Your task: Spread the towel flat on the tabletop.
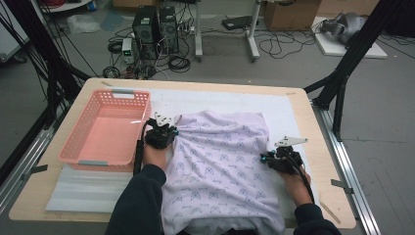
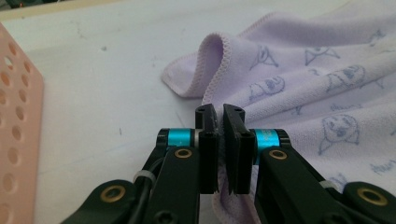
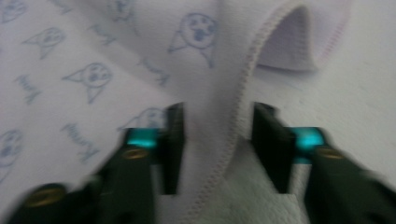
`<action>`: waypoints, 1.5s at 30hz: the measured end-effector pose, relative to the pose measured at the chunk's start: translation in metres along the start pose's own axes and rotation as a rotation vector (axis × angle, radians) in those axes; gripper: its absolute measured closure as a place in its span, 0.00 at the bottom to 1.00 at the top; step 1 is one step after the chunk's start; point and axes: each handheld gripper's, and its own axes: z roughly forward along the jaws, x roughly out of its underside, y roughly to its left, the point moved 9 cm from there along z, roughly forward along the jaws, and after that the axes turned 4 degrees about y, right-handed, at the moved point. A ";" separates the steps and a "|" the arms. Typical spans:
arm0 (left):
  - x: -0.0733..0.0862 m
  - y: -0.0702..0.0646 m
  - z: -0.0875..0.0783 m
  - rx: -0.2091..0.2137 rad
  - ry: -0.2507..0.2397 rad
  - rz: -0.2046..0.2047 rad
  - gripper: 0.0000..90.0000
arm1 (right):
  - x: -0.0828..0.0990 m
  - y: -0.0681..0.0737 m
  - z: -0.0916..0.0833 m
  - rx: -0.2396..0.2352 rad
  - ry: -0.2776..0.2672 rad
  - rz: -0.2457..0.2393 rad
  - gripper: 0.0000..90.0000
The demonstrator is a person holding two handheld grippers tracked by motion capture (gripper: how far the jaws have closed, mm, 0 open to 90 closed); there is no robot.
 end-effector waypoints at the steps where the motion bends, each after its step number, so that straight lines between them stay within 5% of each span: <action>1: -0.001 0.001 -0.001 0.006 -0.010 0.006 0.94 | -0.001 0.000 0.000 0.026 0.008 -0.048 0.97; 3: 0.001 0.002 0.000 0.004 -0.002 0.007 0.94 | -0.003 -0.003 0.002 0.051 0.010 -0.073 0.98; 7: -0.005 -0.004 0.005 0.022 -0.051 -0.011 0.94 | -0.009 -0.030 0.004 0.139 -0.028 -0.011 0.98; 11: -0.007 -0.007 0.008 0.031 -0.085 -0.031 0.92 | -0.017 -0.047 0.009 0.233 -0.060 -0.007 0.97; 16: -0.009 -0.017 -0.008 0.108 -0.089 -0.064 0.59 | -0.022 -0.044 0.001 0.208 -0.101 0.015 0.81; 20: -0.003 -0.025 -0.021 0.128 -0.086 -0.027 0.54 | -0.022 -0.036 -0.014 0.153 -0.144 0.032 0.69; 23: 0.011 -0.029 -0.031 0.135 -0.038 0.026 0.52 | -0.012 -0.029 -0.020 0.098 -0.105 0.034 0.65; 28: 0.032 -0.034 -0.039 0.137 0.014 0.059 0.58 | 0.004 -0.022 -0.027 0.054 -0.089 0.020 0.65; 34: 0.056 -0.031 -0.036 0.138 0.074 0.038 0.65 | 0.015 -0.022 -0.026 0.017 -0.072 0.044 0.62; 38: 0.057 -0.033 -0.036 0.132 0.076 0.057 0.66 | 0.016 -0.018 -0.021 0.008 -0.054 0.030 0.60; 40: 0.057 -0.036 -0.037 0.159 0.077 0.080 0.92 | 0.017 -0.012 -0.016 -0.005 -0.039 0.023 0.56; 42: 0.050 -0.029 -0.033 0.069 0.061 0.091 0.95 | 0.015 -0.010 -0.012 0.030 -0.032 -0.001 0.73; 43: 0.049 -0.026 -0.032 0.055 0.052 0.080 0.95 | 0.013 -0.011 -0.013 0.033 -0.026 -0.004 0.94; 45: 0.047 -0.018 -0.028 0.028 0.046 0.024 0.96 | 0.009 -0.013 -0.011 0.040 -0.028 -0.020 0.97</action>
